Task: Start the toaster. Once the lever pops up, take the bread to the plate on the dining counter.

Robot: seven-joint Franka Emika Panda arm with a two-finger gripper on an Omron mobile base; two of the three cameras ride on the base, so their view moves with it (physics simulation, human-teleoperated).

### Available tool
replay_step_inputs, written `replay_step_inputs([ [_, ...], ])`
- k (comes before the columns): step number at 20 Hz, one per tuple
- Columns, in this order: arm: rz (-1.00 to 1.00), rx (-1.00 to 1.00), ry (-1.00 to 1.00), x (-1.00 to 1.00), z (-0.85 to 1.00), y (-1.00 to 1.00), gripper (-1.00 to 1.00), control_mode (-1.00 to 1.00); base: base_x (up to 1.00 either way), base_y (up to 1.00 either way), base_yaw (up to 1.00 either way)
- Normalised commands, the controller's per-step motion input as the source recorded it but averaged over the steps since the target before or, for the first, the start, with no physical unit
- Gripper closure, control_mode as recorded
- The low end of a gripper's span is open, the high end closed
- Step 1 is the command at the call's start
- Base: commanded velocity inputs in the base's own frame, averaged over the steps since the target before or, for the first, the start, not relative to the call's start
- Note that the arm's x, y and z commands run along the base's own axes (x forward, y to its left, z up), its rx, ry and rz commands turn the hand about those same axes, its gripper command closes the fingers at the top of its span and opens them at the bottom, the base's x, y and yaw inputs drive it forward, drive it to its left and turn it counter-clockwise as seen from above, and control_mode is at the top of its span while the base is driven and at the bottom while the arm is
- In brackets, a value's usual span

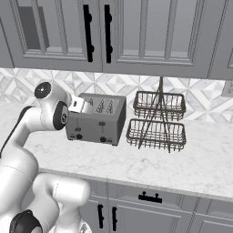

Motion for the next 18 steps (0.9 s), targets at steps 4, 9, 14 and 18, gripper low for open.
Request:
replay_step_inputs([
  [4,0.00,0.00,0.00,0.00,0.00,0.00,-1.00,-1.00,0.00,0.00,0.00],
  [9,0.00,0.00,0.00,0.00,0.00,0.00,-1.00,-1.00,0.00,0.00,0.00],
  [14,0.00,0.00,0.00,0.00,0.00,0.00,-1.00,-1.00,0.00,0.00,0.00],
  [18,0.00,0.00,0.00,0.00,0.00,0.00,-1.00,-1.00,0.00,0.00,0.00],
])
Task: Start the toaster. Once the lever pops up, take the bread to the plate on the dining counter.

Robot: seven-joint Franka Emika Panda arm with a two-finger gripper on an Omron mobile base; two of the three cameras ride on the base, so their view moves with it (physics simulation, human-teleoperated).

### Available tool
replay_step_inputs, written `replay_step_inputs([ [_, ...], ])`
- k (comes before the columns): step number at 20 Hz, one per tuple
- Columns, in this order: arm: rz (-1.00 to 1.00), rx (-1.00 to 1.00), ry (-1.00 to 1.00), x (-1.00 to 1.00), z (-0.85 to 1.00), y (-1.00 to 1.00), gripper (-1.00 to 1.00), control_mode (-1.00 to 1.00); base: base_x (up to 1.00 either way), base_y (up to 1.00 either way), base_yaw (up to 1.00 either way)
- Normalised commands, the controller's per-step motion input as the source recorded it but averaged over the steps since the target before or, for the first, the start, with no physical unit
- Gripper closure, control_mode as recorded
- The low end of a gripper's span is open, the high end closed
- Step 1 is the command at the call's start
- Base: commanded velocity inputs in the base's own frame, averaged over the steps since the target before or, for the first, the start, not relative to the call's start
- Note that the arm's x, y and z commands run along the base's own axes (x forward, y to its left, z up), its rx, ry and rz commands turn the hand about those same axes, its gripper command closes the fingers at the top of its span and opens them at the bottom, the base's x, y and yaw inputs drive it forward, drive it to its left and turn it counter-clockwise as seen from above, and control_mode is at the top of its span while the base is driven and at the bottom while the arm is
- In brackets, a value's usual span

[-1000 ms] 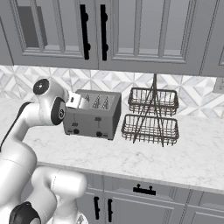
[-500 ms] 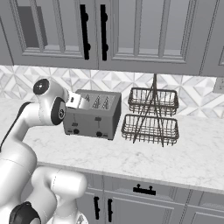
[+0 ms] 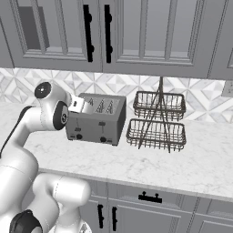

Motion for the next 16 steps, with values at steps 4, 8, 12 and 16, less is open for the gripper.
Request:
replay_step_inputs([
  [4,0.00,0.00,0.00,0.00,0.00,0.00,-1.00,-1.00,0.00,0.00,0.00],
  [8,0.00,0.00,0.00,0.00,0.00,0.00,-1.00,-1.00,0.00,0.00,0.00],
  [12,0.00,0.00,0.00,0.00,0.00,0.00,-1.00,-1.00,0.00,0.00,0.00],
  [16,0.00,0.00,0.00,0.00,0.00,0.00,-1.00,-1.00,0.00,0.00,0.00],
])
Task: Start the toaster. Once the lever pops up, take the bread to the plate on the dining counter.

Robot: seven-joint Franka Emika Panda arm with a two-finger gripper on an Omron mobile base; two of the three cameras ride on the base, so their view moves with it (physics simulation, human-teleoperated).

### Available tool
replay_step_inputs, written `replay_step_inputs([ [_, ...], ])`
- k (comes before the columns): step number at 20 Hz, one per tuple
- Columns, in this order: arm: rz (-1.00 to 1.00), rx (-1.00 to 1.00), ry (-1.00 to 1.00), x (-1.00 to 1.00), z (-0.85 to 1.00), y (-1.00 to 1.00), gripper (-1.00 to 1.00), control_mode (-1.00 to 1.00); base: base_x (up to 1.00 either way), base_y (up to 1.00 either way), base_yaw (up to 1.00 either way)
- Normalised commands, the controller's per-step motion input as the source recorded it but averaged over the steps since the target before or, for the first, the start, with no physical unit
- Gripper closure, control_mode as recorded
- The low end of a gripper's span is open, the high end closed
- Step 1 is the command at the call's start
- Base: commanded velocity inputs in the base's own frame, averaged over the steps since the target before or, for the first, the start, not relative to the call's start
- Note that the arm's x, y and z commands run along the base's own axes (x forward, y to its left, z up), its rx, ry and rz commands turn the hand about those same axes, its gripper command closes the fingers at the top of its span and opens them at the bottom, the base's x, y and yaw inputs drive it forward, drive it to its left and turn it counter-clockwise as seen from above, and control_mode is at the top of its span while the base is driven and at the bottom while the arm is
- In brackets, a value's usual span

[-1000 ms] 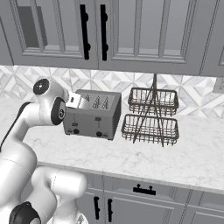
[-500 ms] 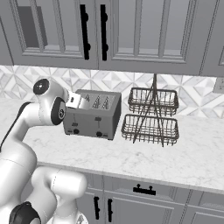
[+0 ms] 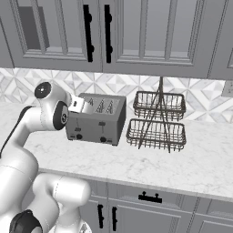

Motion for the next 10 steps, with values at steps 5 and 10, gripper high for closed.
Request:
replay_step_inputs([
  [5,0.00,0.00,0.00,0.00,0.00,0.00,-1.00,-1.00,0.00,0.00,0.00],
  [10,0.00,0.00,0.00,0.00,0.00,0.00,-1.00,-1.00,0.00,0.00,0.00],
])
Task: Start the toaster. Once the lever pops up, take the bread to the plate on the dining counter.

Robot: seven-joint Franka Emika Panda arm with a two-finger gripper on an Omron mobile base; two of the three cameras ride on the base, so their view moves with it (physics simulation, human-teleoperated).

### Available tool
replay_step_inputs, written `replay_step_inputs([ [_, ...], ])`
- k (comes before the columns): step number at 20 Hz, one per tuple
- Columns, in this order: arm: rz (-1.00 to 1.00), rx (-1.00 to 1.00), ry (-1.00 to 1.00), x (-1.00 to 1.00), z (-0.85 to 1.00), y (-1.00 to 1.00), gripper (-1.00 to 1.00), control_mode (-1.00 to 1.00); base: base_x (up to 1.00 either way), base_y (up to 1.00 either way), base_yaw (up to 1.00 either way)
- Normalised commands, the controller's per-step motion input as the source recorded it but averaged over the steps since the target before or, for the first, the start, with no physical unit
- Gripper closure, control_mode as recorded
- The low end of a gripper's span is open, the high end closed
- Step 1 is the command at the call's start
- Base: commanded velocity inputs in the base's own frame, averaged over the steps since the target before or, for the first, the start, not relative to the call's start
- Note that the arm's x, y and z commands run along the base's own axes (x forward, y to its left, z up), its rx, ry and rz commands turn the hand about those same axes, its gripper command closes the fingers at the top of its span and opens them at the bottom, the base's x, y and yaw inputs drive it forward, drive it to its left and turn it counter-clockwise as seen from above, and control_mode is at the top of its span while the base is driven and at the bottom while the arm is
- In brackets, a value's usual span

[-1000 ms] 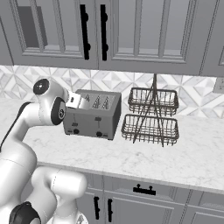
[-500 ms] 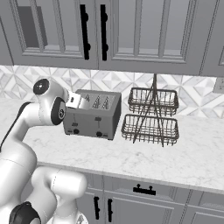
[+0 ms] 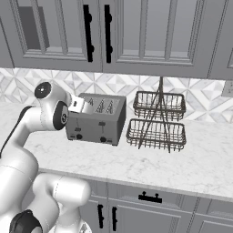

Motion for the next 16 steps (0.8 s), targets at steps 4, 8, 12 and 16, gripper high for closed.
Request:
replay_step_inputs([
  [4,0.00,0.00,0.00,0.00,0.00,0.00,-1.00,-1.00,0.00,0.00,0.00],
  [8,0.00,0.00,0.00,0.00,0.00,0.00,-1.00,-1.00,0.00,0.00,0.00],
  [12,0.00,0.00,0.00,0.00,0.00,0.00,-1.00,-1.00,0.00,0.00,0.00],
  [16,0.00,0.00,0.00,0.00,0.00,0.00,-1.00,-1.00,0.00,0.00,0.00],
])
